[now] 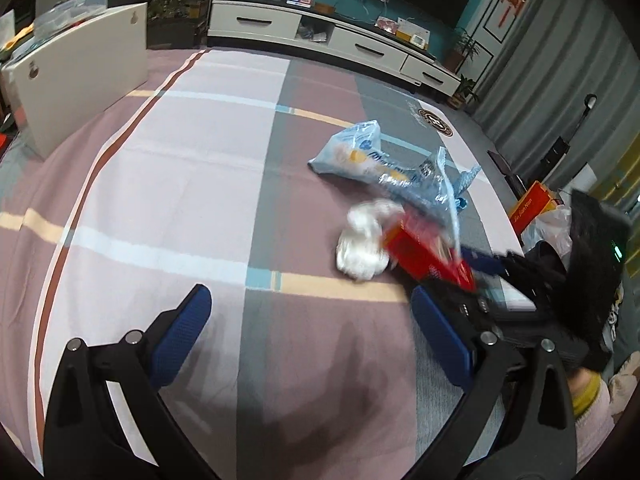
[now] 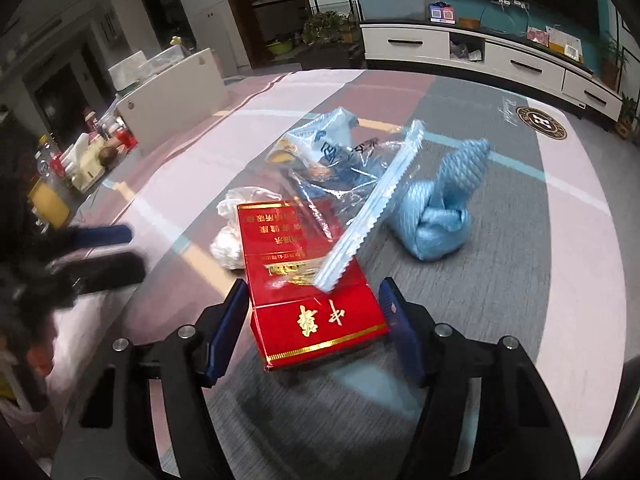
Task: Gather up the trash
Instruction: 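Grasp the white tissue with the left tool while the right tool grasps the red cigarette box, then carry the tissue and red box over the black bin and open both tools, then move both tools back over the plastic bags and blue cloth on the table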
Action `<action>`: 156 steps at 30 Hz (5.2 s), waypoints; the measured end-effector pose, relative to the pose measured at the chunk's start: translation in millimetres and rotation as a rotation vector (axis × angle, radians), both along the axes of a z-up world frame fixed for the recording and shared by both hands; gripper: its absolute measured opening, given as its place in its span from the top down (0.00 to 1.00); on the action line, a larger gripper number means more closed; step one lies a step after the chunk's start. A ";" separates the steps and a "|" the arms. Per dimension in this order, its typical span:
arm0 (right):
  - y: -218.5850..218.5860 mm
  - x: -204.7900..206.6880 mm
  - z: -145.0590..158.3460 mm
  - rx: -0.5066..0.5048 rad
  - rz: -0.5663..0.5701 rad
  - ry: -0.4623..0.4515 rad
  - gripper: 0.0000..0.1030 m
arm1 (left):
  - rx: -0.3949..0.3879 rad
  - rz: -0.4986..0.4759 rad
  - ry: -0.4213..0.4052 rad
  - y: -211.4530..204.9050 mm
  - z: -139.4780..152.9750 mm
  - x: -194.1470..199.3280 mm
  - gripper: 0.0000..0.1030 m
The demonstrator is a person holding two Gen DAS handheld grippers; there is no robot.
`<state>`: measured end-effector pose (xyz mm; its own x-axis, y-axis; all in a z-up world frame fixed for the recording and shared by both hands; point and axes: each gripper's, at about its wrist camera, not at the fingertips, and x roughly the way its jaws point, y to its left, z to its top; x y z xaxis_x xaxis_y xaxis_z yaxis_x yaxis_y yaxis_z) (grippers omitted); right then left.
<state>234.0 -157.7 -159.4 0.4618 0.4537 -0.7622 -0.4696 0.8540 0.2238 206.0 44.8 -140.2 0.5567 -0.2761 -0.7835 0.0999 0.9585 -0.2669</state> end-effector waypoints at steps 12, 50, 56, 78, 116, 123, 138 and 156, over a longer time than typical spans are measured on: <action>-77.1 -92.8 23.2 0.140 -0.189 0.015 0.38 | 0.099 -0.118 -0.026 -47.1 -10.1 23.6 0.12; -148.9 -175.0 82.3 0.191 -0.424 -0.205 0.43 | 0.082 -0.279 -0.115 -108.0 58.5 -100.9 0.71; -184.9 -189.1 81.4 0.188 -0.523 -0.224 0.43 | 0.080 -0.376 -0.135 -154.8 66.9 -101.2 0.71; -315.1 -192.8 36.3 0.216 -0.875 -0.179 0.43 | 0.045 -0.737 -0.044 -361.9 26.2 -64.9 0.68; -178.2 -174.1 40.5 0.196 -0.575 -0.019 0.30 | 0.198 -0.007 0.013 -43.2 18.1 -113.5 0.14; -120.0 -160.4 50.0 0.151 -0.467 -0.018 0.30 | 0.181 0.073 -0.034 -12.7 31.4 -127.8 0.11; -61.6 -128.0 59.0 0.086 -0.371 -0.033 0.29 | 0.126 0.121 -0.045 21.2 30.9 -125.4 0.10; -31.4 -73.2 43.3 0.049 -0.325 -0.035 0.29 | 0.085 0.095 -0.017 13.1 16.8 -80.2 0.10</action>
<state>160.7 -189.1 -116.1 0.6143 0.3140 -0.7240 -0.1820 0.9491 0.2571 125.8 57.9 -123.4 0.5908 -0.1544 -0.7919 0.0118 0.9831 -0.1829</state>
